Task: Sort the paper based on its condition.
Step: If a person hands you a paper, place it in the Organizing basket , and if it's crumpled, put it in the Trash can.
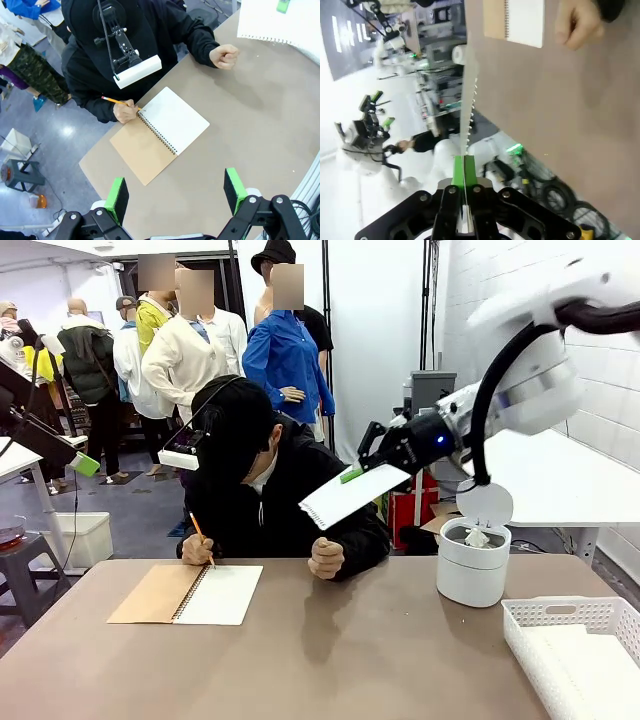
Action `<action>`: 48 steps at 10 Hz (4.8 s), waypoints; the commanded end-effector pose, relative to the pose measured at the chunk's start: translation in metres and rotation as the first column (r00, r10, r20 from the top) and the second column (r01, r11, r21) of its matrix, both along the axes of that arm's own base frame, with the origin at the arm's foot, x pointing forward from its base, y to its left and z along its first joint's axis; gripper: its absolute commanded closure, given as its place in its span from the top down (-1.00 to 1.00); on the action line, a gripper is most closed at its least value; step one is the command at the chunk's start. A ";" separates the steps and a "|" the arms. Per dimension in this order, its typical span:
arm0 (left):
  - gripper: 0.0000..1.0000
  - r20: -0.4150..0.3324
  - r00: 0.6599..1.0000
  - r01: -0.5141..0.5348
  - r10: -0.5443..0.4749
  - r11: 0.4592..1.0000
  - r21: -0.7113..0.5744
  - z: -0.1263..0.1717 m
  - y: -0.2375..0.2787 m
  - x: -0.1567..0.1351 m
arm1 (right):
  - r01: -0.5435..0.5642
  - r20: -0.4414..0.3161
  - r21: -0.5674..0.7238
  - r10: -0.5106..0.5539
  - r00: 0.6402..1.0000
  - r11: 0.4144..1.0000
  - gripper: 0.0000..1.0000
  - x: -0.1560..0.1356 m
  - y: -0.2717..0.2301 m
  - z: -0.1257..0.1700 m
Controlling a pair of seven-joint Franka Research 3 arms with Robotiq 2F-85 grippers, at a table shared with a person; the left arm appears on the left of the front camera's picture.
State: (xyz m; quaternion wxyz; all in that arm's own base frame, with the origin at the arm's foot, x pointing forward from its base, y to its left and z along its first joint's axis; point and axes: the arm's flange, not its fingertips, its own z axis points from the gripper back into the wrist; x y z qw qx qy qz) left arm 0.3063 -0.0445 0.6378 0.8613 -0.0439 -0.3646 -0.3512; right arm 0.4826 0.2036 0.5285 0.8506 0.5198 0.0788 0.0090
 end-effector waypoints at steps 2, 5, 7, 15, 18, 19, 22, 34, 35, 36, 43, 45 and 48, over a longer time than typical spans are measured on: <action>1.00 -0.001 1.000 -0.001 0.001 1.000 -0.001 0.000 0.000 0.000 | -0.080 0.270 -0.206 0.136 0.953 0.975 -1.00 -0.033 -0.018 0.046; 1.00 -0.001 1.000 -0.001 0.001 1.000 -0.001 0.000 0.000 0.000 | 0.007 0.456 -0.377 0.179 0.872 0.926 -1.00 -0.058 -0.040 0.093; 1.00 -0.001 1.000 -0.001 0.001 1.000 -0.001 0.000 0.000 0.000 | 0.036 0.496 -0.493 0.247 0.832 0.869 -1.00 -0.069 -0.051 0.103; 1.00 -0.001 1.000 -0.001 0.001 1.000 -0.001 0.000 0.000 0.000 | 0.070 0.508 -0.602 0.313 0.802 0.796 -1.00 -0.074 -0.068 0.119; 1.00 -0.001 1.000 -0.001 0.001 1.000 -0.001 0.000 0.000 0.000 | 0.079 0.520 -0.606 0.319 0.792 0.792 -1.00 -0.076 -0.068 0.118; 1.00 -0.001 1.000 -0.001 0.001 1.000 -0.001 0.000 0.000 0.000 | 0.089 0.513 -0.663 0.365 0.777 0.744 -1.00 -0.075 -0.073 0.103; 1.00 -0.001 1.000 -0.001 0.001 1.000 -0.001 0.000 0.000 0.000 | 0.134 0.485 -0.710 0.343 0.804 0.691 -1.00 -0.100 -0.104 0.064; 1.00 -0.001 1.000 -0.001 0.001 1.000 -0.001 0.000 0.000 0.000 | 0.238 0.335 -0.751 0.045 0.941 0.616 -1.00 -0.176 -0.203 -0.066; 1.00 -0.001 1.000 -0.001 0.001 1.000 -0.001 0.000 0.000 0.000 | 0.230 0.317 -0.753 0.033 0.948 0.616 -1.00 -0.181 -0.203 -0.080; 1.00 -0.001 1.000 -0.001 0.001 1.000 -0.001 0.000 0.000 0.000 | 0.207 0.286 -0.749 0.024 0.958 0.629 -1.00 -0.184 -0.201 -0.092; 1.00 -0.001 1.000 -0.001 0.001 1.000 -0.001 0.000 0.000 0.000 | 0.198 0.291 -0.732 0.037 0.956 0.651 -1.00 -0.145 -0.200 -0.058; 1.00 -0.001 1.000 -0.001 0.001 1.000 -0.001 0.000 0.000 0.000 | 0.163 0.249 -0.731 0.037 0.968 0.663 -1.00 -0.142 -0.195 -0.081; 1.00 -0.001 1.000 -0.001 0.001 1.000 -0.001 0.000 0.000 0.000 | 0.162 0.211 -0.734 -0.005 0.978 0.660 -1.00 -0.144 -0.198 -0.113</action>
